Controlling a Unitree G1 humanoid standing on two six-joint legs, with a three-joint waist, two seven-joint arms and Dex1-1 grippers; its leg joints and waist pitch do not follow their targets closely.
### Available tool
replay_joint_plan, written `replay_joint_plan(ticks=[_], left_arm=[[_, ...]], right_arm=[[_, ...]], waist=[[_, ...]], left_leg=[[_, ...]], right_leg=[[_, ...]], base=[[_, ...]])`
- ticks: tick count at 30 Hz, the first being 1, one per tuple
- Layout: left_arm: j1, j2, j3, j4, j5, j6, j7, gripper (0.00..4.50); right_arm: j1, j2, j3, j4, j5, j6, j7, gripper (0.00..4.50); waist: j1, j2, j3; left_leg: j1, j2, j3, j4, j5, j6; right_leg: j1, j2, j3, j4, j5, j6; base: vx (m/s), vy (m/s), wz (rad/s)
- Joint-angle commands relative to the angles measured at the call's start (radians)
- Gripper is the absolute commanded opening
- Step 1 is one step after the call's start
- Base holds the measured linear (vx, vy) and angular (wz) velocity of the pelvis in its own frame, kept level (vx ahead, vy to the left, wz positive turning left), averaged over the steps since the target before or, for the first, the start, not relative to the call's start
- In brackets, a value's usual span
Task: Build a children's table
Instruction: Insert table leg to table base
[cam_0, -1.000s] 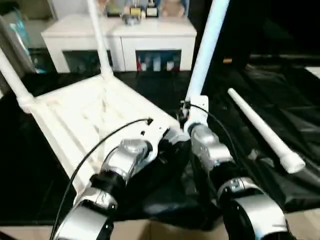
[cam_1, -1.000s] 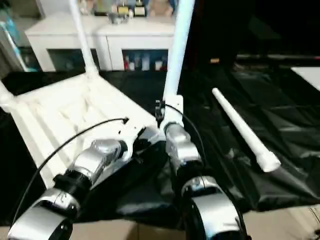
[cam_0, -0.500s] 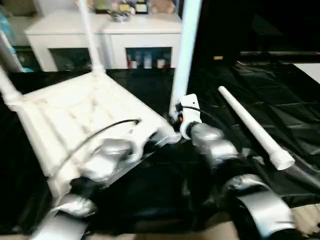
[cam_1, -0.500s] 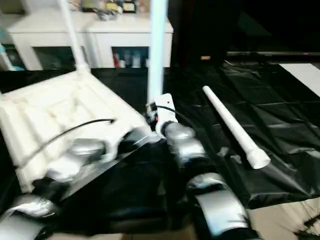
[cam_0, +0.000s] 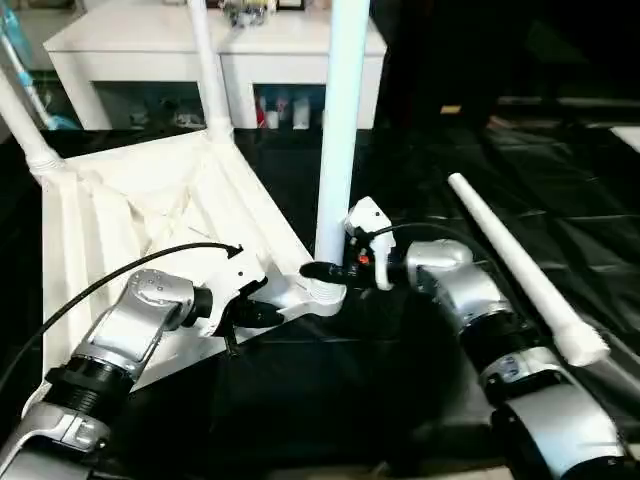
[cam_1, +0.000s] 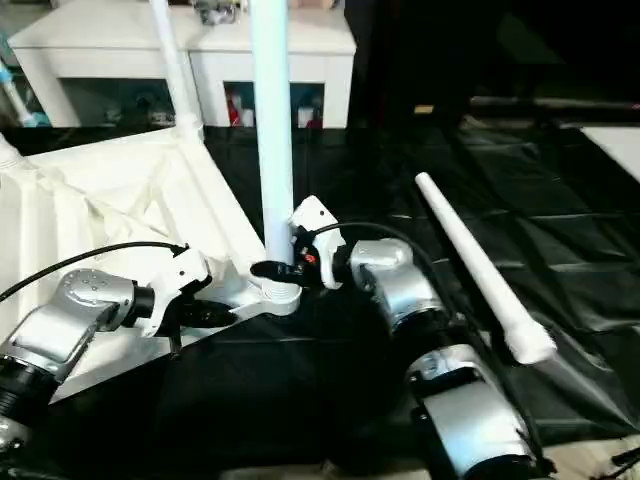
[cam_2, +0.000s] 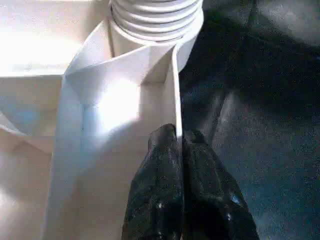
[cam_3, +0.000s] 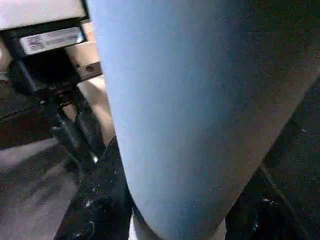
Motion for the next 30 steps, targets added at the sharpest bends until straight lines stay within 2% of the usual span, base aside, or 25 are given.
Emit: replay_joint_plan(ticks=[1, 2, 3, 4, 8, 11, 12, 13, 14, 16, 18, 20, 21, 22, 24, 26, 27, 28, 30], left_arm=[[0.002, 0.011, -0.049, -0.036, -0.019, 0.005, -0.125, 0.0], [0.001, 0.007, -0.048, -0.035, -0.021, 0.009, -0.122, 0.0], [0.0, 0.004, -0.048, -0.031, -0.019, 0.009, -0.119, 0.0], [-0.001, 0.002, -0.05, -0.029, -0.019, 0.01, -0.117, 0.0], [-0.003, 0.001, -0.058, -0.026, -0.019, 0.01, -0.113, 0.0], [-0.011, -0.019, -0.055, -0.006, -0.013, 0.013, -0.082, 0.0], [-0.025, -0.048, -0.044, 0.027, -0.001, 0.016, -0.028, 0.0], [-0.029, -0.058, -0.04, 0.038, 0.002, 0.018, -0.009, 0.0], [-0.038, -0.077, -0.032, 0.058, 0.009, 0.022, 0.026, 0.0], [-0.059, -0.128, -0.011, 0.105, 0.015, 0.038, 0.112, 0.0], [-0.083, -0.195, 0.008, 0.162, 0.027, 0.074, 0.222, 0.0], [-0.094, -0.231, 0.014, 0.191, 0.037, 0.084, 0.281, 0.0], [-0.101, -0.258, 0.019, 0.212, 0.043, 0.087, 0.318, 0.0], [-0.113, -0.314, 0.032, 0.249, 0.047, 0.09, 0.387, 0.0], [-0.13, -0.392, 0.043, 0.295, 0.052, 0.089, 0.466, 0.0], [-0.135, -0.427, 0.034, 0.311, 0.062, 0.088, 0.49, 0.0], [-0.138, -0.446, 0.028, 0.318, 0.066, 0.091, 0.499, 0.0], [-0.14, -0.463, 0.023, 0.322, 0.069, 0.095, 0.507, 0.0], [-0.142, -0.48, 0.02, 0.325, 0.072, 0.099, 0.518, 0.0]], right_arm=[[0.088, -0.052, 0.097, 0.137, -0.118, 0.079, -0.013, 1.86], [0.09, -0.049, 0.097, 0.139, -0.122, 0.078, -0.017, 1.86], [0.093, -0.045, 0.097, 0.139, -0.123, 0.077, -0.023, 1.86], [0.094, -0.044, 0.097, 0.14, -0.123, 0.074, -0.025, 1.86], [0.103, -0.043, 0.096, 0.131, -0.121, 0.073, -0.03, 1.86], [0.103, -0.028, 0.07, 0.13, -0.102, 0.075, -0.074, 1.86], [0.091, -0.002, 0.032, 0.145, -0.084, 0.094, -0.157, 1.86], [0.087, 0.006, 0.02, 0.15, -0.078, 0.1, -0.185, 1.86], [0.079, 0.021, -0.002, 0.162, -0.069, 0.112, -0.237, 1.86], [0.058, 0.06, -0.063, 0.197, -0.039, 0.158, -0.377, 1.86], [0.039, 0.107, -0.122, 0.232, -0.008, 0.185, -0.534, 1.86], [0.029, 0.134, -0.163, 0.247, 0.021, 0.186, -0.612, 1.86], [0.021, 0.154, -0.195, 0.258, 0.046, 0.189, -0.664, 1.86], [0.006, 0.189, -0.245, 0.278, 0.083, 0.186, -0.758, 1.86], [-0.015, 0.233, -0.284, 0.302, 0.105, 0.176, -0.857, 1.86], [-0.025, 0.257, -0.294, 0.31, 0.106, 0.177, -0.902, 1.86], [-0.03, 0.268, -0.29, 0.313, 0.098, 0.173, -0.921, 1.86], [-0.034, 0.278, -0.292, 0.316, 0.097, 0.171, -0.942, 1.86], [-0.038, 0.287, -0.287, 0.32, 0.086, 0.168, -0.955, 1.86]], waist=[[0.002, 0.011, -0.025], [0.003, 0.011, -0.022], [0.002, 0.011, -0.023], [0.002, 0.016, -0.022], [0.0, 0.013, -0.025], [0.0, 0.016, -0.024], [-0.001, 0.016, -0.021], [-0.001, 0.017, -0.02], [-0.002, 0.015, -0.016], [-0.004, 0.013, -0.007], [-0.006, 0.017, -0.005], [-0.012, 0.016, -0.001], [-0.013, 0.016, -0.001], [-0.017, 0.018, 0.0], [-0.013, 0.019, -0.006], [-0.013, 0.017, -0.004], [-0.013, 0.025, -0.005], [-0.014, 0.024, -0.006], [-0.013, 0.019, -0.005]], left_leg=[[-0.004, 0.063, -0.006, -0.068, -0.166, 0.047], [-0.002, 0.065, -0.006, -0.073, -0.2, 0.027], [-0.002, 0.065, -0.006, -0.074, -0.208, 0.021], [0.0, 0.065, -0.007, -0.075, -0.218, 0.011], [-0.002, 0.063, -0.006, -0.073, -0.204, 0.007], [-0.002, 0.061, -0.005, -0.072, -0.199, 0.009], [-0.001, 0.061, -0.004, -0.073, -0.219, 0.006], [0.0, 0.061, -0.005, -0.075, -0.231, 0.001], [0.001, 0.059, -0.007, -0.078, -0.273, -0.011], [0.017, 0.057, -0.013, -0.081, -0.376, -0.038], [0.013, 0.057, -0.021, -0.086, -0.406, -0.046], [0.02, 0.054, -0.023, -0.086, -0.453, -0.055], [0.027, 0.052, -0.028, -0.084, -0.495, -0.054], [0.028, 0.05, -0.027, -0.086, -0.5, -0.053], [0.032, 0.052, -0.029, -0.087, -0.499, -0.052], [0.025, 0.05, -0.028, -0.088, -0.509, -0.05], [0.024, 0.047, -0.029, -0.088, -0.516, -0.047], [0.02, 0.047, -0.029, -0.09, -0.512, -0.046], [0.021, 0.047, -0.028, -0.09, -0.514, -0.041]], right_leg=[[0.032, -0.078, 0.051, -0.046, -0.046, -0.273], [0.03, -0.077, 0.053, -0.05, -0.106, -0.258], [0.03, -0.077, 0.053, -0.051, -0.119, -0.254], [0.028, -0.076, 0.054, -0.051, -0.13, -0.248], [0.03, -0.075, 0.055, -0.049, -0.096, -0.246], [0.03, -0.075, 0.054, -0.05, -0.087, -0.249], [0.029, -0.075, 0.055, -0.054, -0.116, -0.246], [0.028, -0.077, 0.056, -0.056, -0.137, -0.243], [0.026, -0.078, 0.058, -0.063, -0.215, -0.227], [0.01, -0.085, 0.063, -0.084, -0.436, -0.173], [0.009, -0.086, 0.062, -0.089, -0.519, -0.136], [-0.002, -0.083, 0.06, -0.101, -0.593, -0.102], [-0.008, -0.084, 0.054, -0.11, -0.643, -0.078], [-0.011, -0.08, 0.055, -0.114, -0.643, -0.066], [-0.012, -0.079, 0.053, -0.113, -0.592, -0.072], [-0.012, -0.074, 0.052, -0.111, -0.568, -0.073], [-0.013, -0.077, 0.055, -0.111, -0.571, -0.068], [-0.011, -0.077, 0.055, -0.112, -0.563, -0.064], [-0.014, -0.076, 0.056, -0.115, -0.57, -0.057]], base=[[0.0, 0.0, 0.0], [0.0, 0.0, 0.0], [0.0, 0.0, 0.0], [0.0, 0.0, 0.0], [0.0, 0.0, 0.0], [0.0, 0.0, 0.0], [0.0, 0.0, 0.0], [0.0, 0.0, 0.0], [0.0, 0.0, 0.0], [0.0, 0.0, 0.0], [-0.054, -0.01, -0.02], [-0.069, 0.003, -0.04], [-0.066, 0.007, -0.03], [0.0, 0.0, 0.0], [0.0, 0.0, 0.0], [0.0, 0.0, 0.0], [0.0, 0.0, 0.0], [0.0, 0.0, 0.0], [0.0, 0.0, 0.0]])
